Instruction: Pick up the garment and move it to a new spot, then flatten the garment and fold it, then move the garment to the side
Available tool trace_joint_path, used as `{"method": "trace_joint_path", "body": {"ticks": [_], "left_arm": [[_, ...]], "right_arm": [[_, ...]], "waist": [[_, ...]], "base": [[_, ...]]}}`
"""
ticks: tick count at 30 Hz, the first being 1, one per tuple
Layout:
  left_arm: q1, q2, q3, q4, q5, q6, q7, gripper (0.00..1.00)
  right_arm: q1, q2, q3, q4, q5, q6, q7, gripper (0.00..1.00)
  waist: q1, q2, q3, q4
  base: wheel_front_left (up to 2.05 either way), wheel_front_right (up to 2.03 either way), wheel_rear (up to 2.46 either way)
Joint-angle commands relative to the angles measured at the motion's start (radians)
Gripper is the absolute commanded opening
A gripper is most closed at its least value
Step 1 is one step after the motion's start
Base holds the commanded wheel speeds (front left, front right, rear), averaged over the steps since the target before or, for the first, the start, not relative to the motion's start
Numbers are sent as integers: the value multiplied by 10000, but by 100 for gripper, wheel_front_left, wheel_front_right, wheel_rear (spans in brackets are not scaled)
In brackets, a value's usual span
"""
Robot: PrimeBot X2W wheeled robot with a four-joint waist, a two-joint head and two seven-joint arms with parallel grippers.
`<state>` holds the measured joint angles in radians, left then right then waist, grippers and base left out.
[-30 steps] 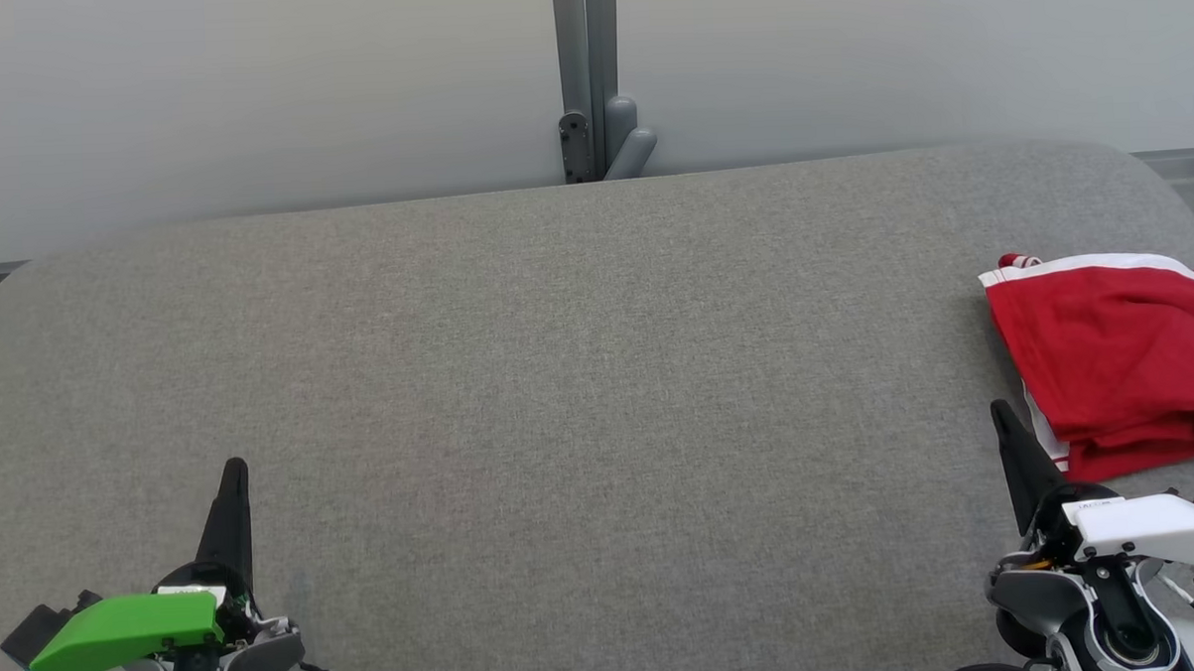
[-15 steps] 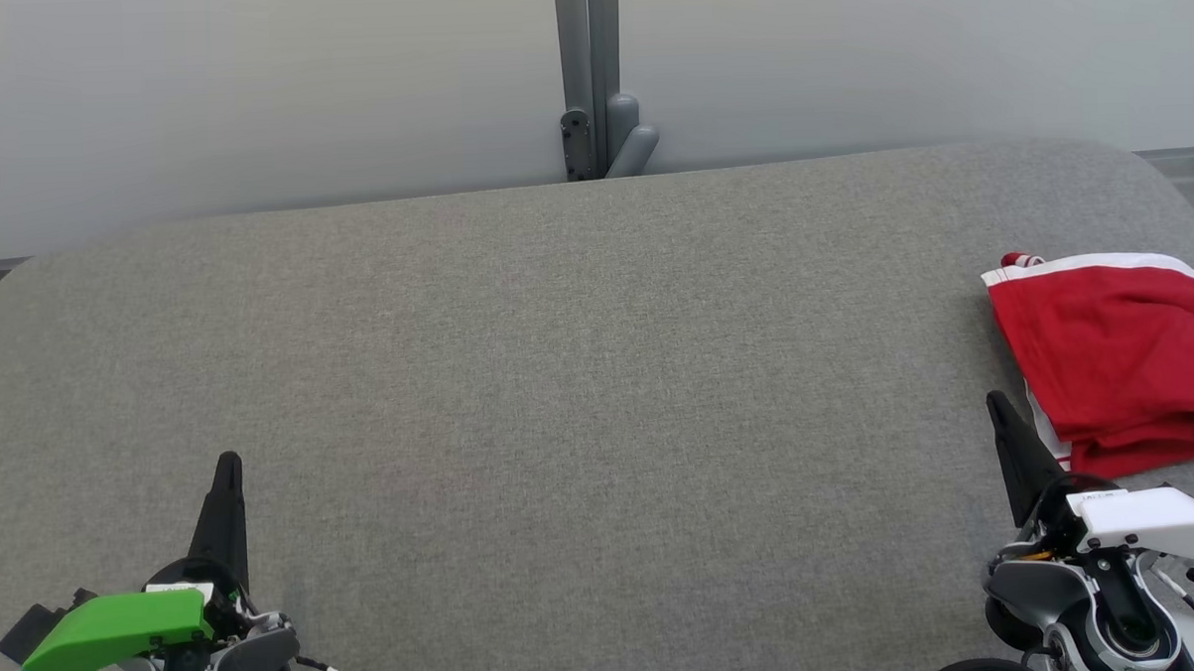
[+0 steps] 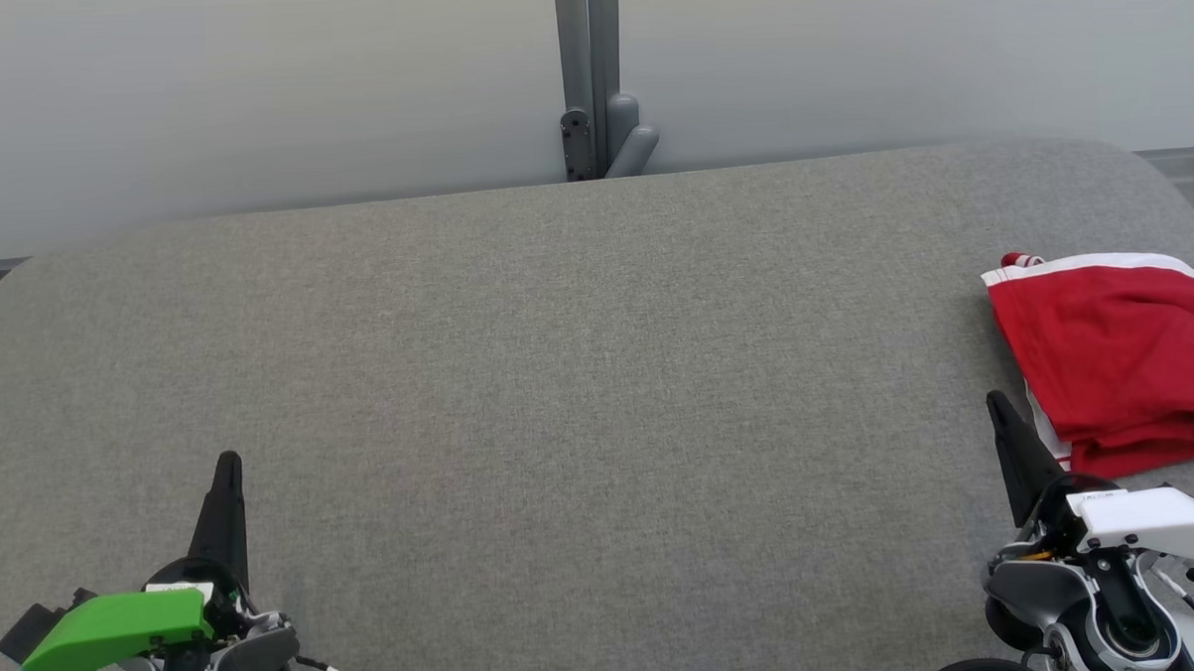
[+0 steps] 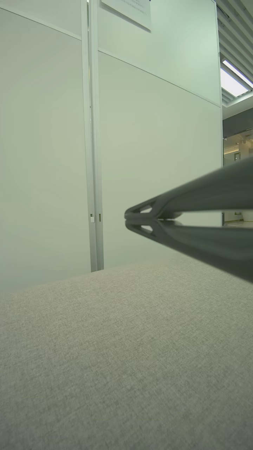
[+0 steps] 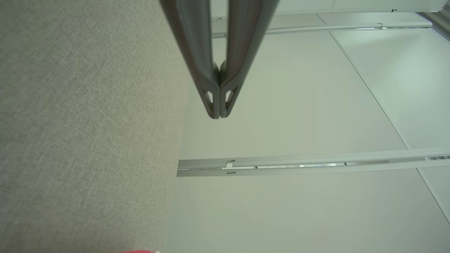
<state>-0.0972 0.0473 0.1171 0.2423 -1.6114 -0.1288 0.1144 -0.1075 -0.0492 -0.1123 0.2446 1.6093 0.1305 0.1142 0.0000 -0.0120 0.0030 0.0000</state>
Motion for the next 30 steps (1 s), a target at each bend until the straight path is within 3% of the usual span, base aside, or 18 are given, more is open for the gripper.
{"method": "trace_joint_path", "body": {"ticks": [1,30], "left_arm": [[-171,55,14,-7,-31,-40,39,0],[-168,55,12,-8,-32,-41,39,0]], "right_arm": [[-49,-16,15,18,70,4,27,0],[-49,-17,16,17,72,4,26,0]], "waist": [[0,120,0,0],[0,120,0,0]], "base": [[0,0,0],[0,0,0]]}}
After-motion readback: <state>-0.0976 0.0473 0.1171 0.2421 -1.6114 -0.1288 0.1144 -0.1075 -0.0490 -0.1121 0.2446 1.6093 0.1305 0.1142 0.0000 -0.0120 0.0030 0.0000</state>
